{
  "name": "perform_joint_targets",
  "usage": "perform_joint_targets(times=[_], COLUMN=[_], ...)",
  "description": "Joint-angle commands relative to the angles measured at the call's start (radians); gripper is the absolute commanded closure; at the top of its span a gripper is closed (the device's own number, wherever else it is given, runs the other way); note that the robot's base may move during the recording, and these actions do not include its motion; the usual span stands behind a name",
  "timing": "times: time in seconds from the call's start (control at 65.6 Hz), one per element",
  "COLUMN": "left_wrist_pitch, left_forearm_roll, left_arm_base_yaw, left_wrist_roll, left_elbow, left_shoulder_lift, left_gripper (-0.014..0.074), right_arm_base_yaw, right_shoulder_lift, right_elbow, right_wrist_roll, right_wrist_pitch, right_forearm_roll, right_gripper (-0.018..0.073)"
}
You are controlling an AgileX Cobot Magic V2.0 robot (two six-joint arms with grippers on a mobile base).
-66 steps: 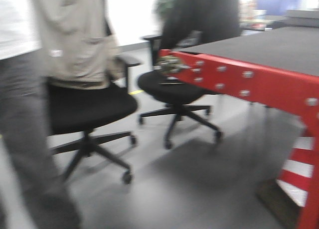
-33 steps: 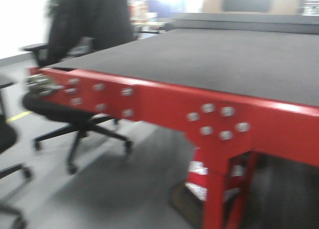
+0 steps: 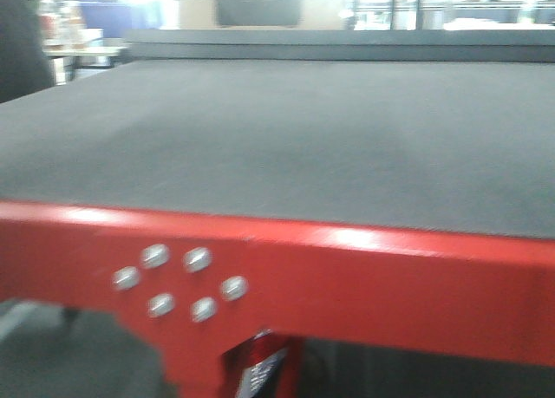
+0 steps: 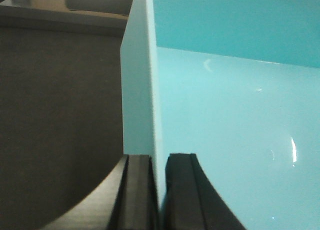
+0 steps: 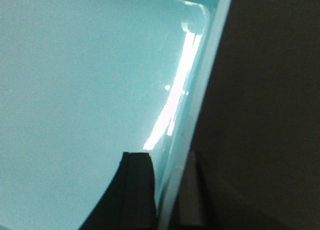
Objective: Fetch blue bin and place on conveyor start
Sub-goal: 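Drive up to the red-framed conveyor table holding the teal bin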
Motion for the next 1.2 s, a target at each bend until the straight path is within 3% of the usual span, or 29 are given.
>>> perform_joint_targets(times=[0.0,1.19], left_wrist_pitch=[-0.062,-0.062], left_forearm_roll=[0.030,0.030], left_arm_base_yaw=[0.007,0.007], left_wrist_roll=[0.003,0.003], left_elbow=[-0.011,-0.011], left_shoulder_lift=[-0.012,-0.012], left_gripper=[0.0708,0.0708], right_arm_base_yaw=[-0.011,-0.011], right_shoulder_lift=[-0.014,-0.014], right_elbow=[-0.009,-0.009], right_wrist_roll=[-0.028,-0.028], right_wrist_pitch=[-0.016,-0.016], right_forearm_roll=[-0.053,-0.053], right_gripper=[0.0711,0.0711])
